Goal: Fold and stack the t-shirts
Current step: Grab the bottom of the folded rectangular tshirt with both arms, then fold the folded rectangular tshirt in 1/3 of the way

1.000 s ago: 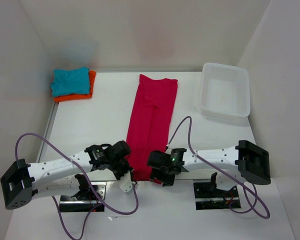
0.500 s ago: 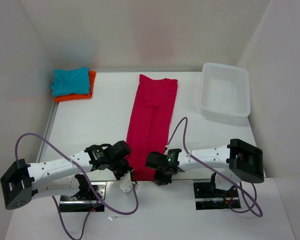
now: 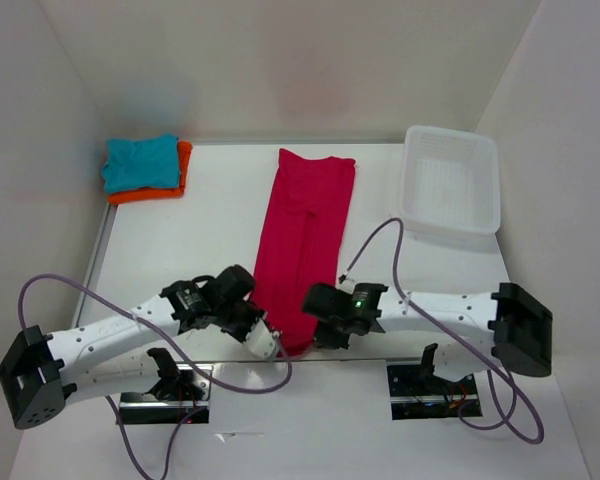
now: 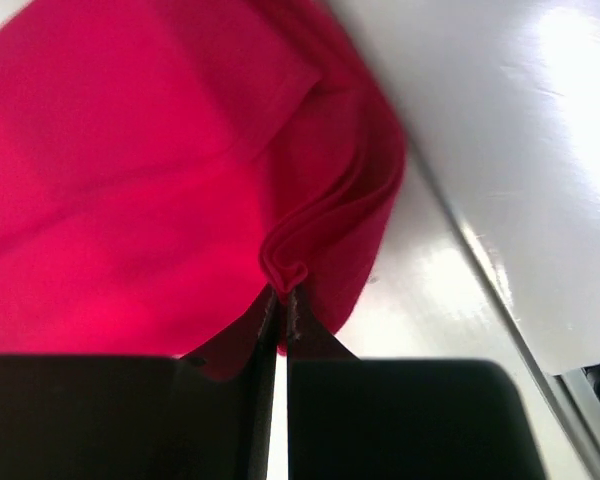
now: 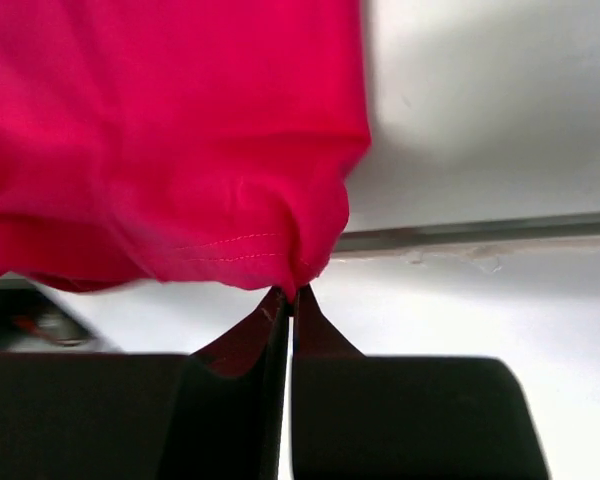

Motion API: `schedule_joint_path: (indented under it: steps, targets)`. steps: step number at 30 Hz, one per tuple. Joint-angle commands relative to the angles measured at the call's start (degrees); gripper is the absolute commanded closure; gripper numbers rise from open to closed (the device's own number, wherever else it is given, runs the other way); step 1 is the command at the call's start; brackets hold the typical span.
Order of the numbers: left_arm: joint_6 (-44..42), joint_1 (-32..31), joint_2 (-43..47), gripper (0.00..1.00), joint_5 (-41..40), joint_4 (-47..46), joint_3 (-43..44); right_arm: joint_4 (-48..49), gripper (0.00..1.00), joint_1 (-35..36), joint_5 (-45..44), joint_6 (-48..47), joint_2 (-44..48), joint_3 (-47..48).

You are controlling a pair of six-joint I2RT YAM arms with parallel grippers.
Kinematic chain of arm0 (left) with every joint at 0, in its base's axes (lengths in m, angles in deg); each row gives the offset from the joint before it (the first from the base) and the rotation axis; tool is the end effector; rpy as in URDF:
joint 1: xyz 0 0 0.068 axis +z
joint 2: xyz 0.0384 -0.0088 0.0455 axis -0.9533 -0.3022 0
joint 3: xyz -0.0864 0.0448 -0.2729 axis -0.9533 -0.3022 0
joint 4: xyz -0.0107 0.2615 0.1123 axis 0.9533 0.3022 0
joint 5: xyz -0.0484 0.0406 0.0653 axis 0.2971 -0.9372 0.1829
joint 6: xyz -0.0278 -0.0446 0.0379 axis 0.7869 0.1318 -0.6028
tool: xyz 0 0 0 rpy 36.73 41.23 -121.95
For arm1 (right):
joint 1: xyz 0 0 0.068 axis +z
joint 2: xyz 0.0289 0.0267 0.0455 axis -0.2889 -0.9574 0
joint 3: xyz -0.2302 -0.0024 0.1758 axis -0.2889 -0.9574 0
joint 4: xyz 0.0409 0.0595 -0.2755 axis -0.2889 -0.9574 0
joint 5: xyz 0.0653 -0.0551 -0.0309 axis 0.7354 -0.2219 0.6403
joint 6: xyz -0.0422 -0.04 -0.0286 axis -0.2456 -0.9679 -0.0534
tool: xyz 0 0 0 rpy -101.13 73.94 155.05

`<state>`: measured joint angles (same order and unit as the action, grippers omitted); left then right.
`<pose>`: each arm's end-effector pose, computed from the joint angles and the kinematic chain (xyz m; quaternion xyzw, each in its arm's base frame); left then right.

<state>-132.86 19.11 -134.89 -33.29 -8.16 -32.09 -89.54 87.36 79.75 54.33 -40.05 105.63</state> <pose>0.1128 -0.1786 0.1987 0.8334 0.4560 -0.1323 0.2830 0.0913 0.2422 0.1760 0.1631 0.9755 0.1256 0.0780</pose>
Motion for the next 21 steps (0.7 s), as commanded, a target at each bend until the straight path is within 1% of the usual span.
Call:
schedule_joint_path:
  steps: [1,2,3,4,5,6,7,8,9,10,11,12,13,14,15,16,17,18,19,21]
  targets:
    - [9.5,4.8,-0.8,1.0,0.0,-1.8,6.4,-4.0,1.0,-3.9,-5.2,-3.8,6.5,2.8]
    - [11.0,5.9,-1.3,1.0,0.0,-1.8,7.5,-4.0,1.0,-5.3,-5.2,-5.3,8.3,2.8]
    - [12.5,8.1,-1.9,1.0,0.5,-1.8,8.7,-4.0,1.0,-8.6,-5.2,-7.1,8.3,2.8]
    - [15.3,9.3,-3.0,1.0,1.1,-2.3,9.9,-4.0,1.0,-10.3,-5.2,-11.1,8.8,3.7]
    - [16.5,10.5,-3.6,1.0,1.1,-2.9,12.2,-3.4,1.0,-11.9,-5.2,-13.3,8.3,5.1]
    - [17.8,11.6,-4.1,1.0,1.8,-2.9,13.3,-3.4,1.0,-15.3,-5.2,-15.5,7.7,6.0]
    - [19.9,13.9,-5.2,1.0,2.5,-3.7,14.3,-2.8,1.0,-17.2,-5.2,-20.1,7.0,6.8]
    - [20.9,15.0,-5.9,1.0,2.5,-4.7,16.4,-2.8,1.0,-19.1,-5.2,-22.3,5.8,8.4]
    - [22.0,15.9,-7.6,1.0,2.5,-5.4,17.4,-2.8,1.0,-23.2,-5.2,-24.5,5.8,9.1]
    - [22.9,17.9,-8.6,1.0,3.2,-6.9,18.5,-1.9,1.0,-25.1,-5.2,-26.6,5.0,9.9]
    - [24.1,18.7,-9.8,1.0,3.2,-7.6,19.7,-0.8,1.0,-27.3,-4.6,-30.8,5.0,11.3]
    - [24.9,19.5,-12.2,1.0,3.2,-9.6,22.1,-0.8,1.0,-29.6,-3.4,-32.9,3.6,12.1]
    - [24.9,20.9,-13.5,1.0,3.2,-10.4,23.1,0.2,1.0,-34.1,-3.4,-35.0,2.9,13.0]
    - [25.4,20.9,-14.5,1.0,3.2,-11.4,24.2,1.1,1.0,-36.2,-2.5,-38.8,2.0,15.0]
    - [25.4,21.4,-16.5,1.0,3.2,-13.4,25.9,1.7,1.0,-39.7,-1.2,-40.6,-0.2,16.2]
    - [25.4,21.4,-17.5,1.0,2.6,-14.2,26.8,2.3,1.0,-40.9,-0.5,-43.7,-1.6,18.5]
    - [25.4,21.4,-19.5,1.0,2.6,-16.0,27.5,2.8,1.0,-41.8,0.3,-45.0,-3.3,19.9]
    - [25.4,22.0,-20.6,1.0,2.0,-16.9,28.3,2.8,1.0,-42.3,0.3,-46.0,-6.9,21.3]
    - [25.4,22.7,-21.6,1.0,1.2,-17.9,29.5,2.8,1.0,-42.4,0.3,-47.6,-8.8,24.2]
    - [25.4,23.6,-25.1,1.0,1.2,-20.5,30.8,3.4,1.0,-42.4,0.3,-48.3,-13.5,27.8]
